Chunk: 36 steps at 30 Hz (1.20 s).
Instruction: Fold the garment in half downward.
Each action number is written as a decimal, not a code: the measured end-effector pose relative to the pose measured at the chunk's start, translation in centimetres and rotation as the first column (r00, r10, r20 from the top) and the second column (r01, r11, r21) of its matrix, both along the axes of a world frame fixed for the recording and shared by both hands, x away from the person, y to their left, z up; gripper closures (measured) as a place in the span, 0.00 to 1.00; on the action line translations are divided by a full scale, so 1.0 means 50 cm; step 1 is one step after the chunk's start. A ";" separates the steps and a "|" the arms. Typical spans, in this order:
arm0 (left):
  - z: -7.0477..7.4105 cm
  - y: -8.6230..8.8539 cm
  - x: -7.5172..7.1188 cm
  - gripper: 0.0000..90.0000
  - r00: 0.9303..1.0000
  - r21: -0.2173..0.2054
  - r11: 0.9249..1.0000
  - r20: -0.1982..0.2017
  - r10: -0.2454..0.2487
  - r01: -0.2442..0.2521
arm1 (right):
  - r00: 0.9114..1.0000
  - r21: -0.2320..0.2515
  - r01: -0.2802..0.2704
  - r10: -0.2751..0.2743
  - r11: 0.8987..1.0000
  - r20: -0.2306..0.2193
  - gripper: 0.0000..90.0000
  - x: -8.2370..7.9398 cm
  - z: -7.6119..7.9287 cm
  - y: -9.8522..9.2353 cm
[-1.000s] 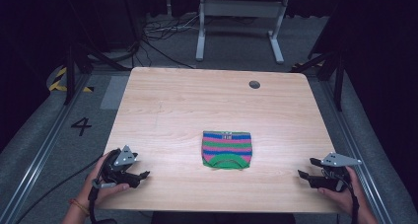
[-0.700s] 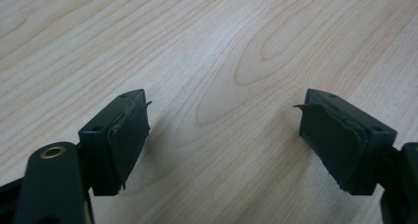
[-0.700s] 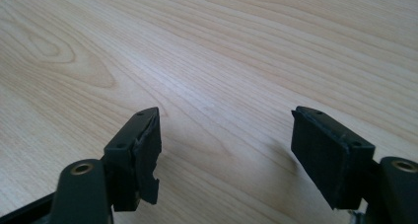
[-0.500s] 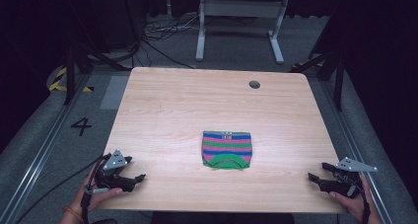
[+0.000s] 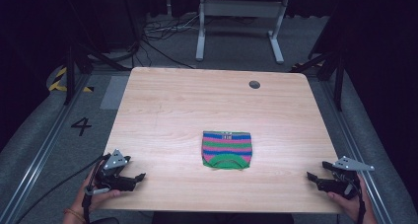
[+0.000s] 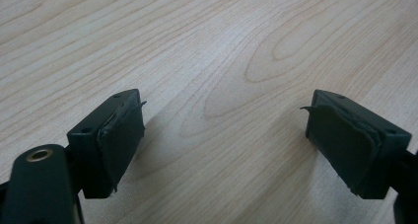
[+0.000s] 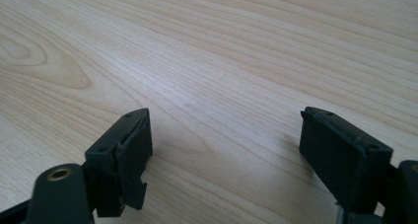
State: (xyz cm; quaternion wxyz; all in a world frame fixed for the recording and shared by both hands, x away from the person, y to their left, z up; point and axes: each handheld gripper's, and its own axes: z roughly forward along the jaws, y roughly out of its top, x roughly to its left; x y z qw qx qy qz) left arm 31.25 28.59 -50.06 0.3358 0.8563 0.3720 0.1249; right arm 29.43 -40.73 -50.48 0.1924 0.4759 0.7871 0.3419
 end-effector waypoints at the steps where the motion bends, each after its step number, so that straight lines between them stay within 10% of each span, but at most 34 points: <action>1: 0.000 0.000 0.000 0.17 1.000 0.000 1.000 0.000 0.000 0.000 | 1.000 0.000 0.000 0.000 1.000 0.000 0.23 0.000 0.000 0.000; 36: -0.001 -0.002 0.005 0.17 1.000 0.001 1.000 0.006 0.014 -0.014 | 1.000 -0.002 -0.011 0.011 1.000 -0.002 0.21 0.000 0.000 0.000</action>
